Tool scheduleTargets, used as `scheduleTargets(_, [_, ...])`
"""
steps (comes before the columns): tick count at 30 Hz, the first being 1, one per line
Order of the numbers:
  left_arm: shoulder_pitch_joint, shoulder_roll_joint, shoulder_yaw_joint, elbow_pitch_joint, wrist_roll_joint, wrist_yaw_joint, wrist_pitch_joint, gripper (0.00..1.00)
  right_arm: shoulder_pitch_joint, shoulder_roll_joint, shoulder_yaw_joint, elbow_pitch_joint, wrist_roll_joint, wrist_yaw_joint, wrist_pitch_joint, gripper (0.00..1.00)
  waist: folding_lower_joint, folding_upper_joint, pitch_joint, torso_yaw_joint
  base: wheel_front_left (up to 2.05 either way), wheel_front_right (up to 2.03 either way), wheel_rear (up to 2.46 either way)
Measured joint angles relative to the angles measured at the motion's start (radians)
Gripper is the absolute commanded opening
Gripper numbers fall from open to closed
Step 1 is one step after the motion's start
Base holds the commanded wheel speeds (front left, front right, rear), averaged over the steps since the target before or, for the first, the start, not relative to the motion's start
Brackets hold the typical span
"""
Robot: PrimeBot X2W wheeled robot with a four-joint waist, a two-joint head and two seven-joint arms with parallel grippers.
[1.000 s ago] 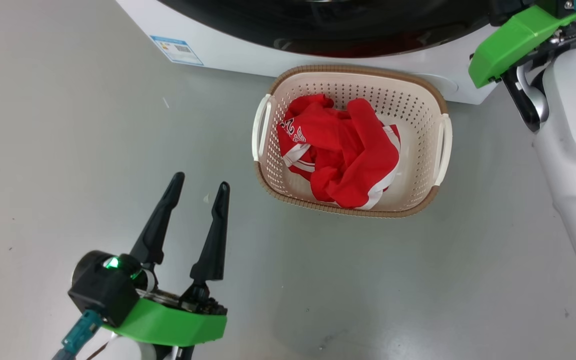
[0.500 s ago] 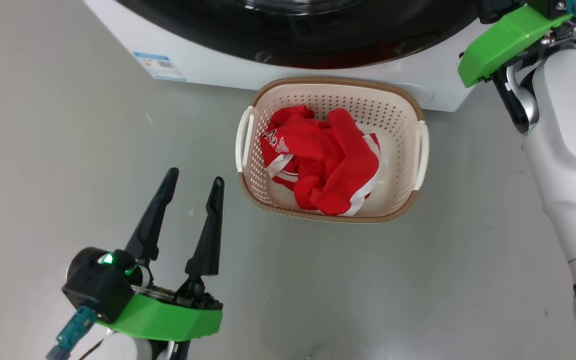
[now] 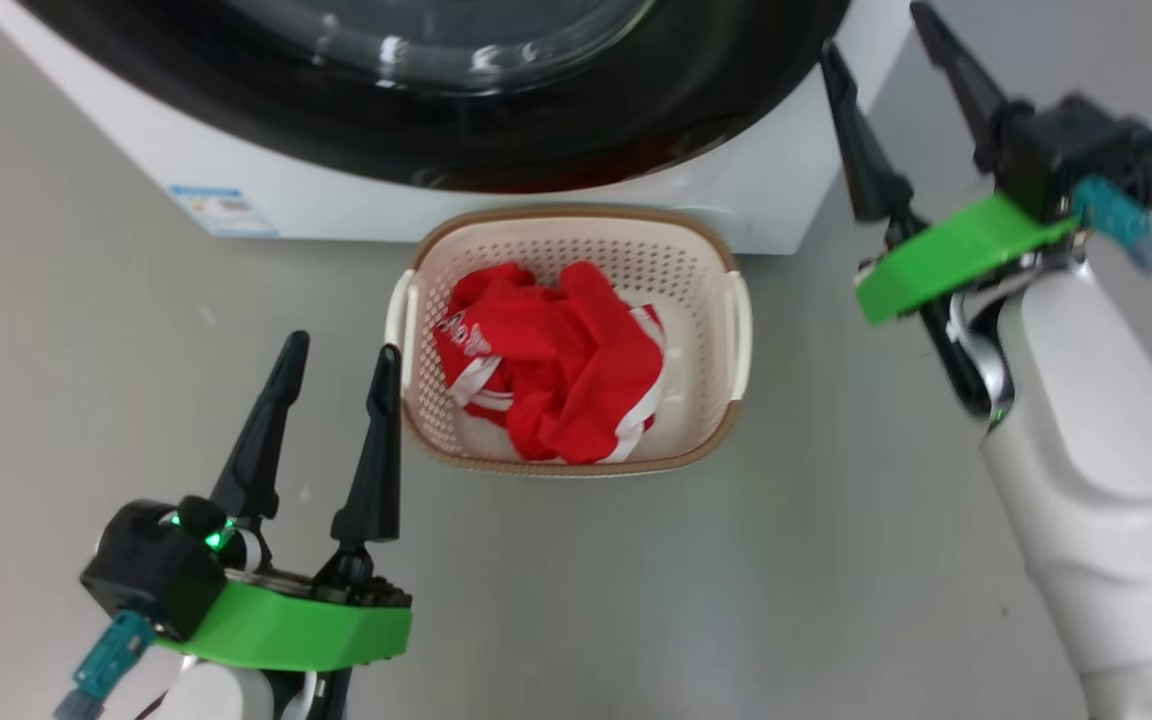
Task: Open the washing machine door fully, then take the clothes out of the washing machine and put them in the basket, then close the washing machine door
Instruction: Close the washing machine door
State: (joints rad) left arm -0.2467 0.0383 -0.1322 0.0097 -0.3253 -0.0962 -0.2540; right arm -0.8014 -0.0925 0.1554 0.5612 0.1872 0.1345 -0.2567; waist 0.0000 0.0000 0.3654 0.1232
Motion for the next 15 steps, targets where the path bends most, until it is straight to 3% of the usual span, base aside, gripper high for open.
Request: scheduleTargets(15, [0.052,0.000,0.052,0.019,0.028,0.005,0.000,1.00,0.300,0.029,-0.133,-0.191,0.003,0.000,0.000,1.00,0.0000,0.0000,-0.116,-0.117,0.00,0.00,0.00])
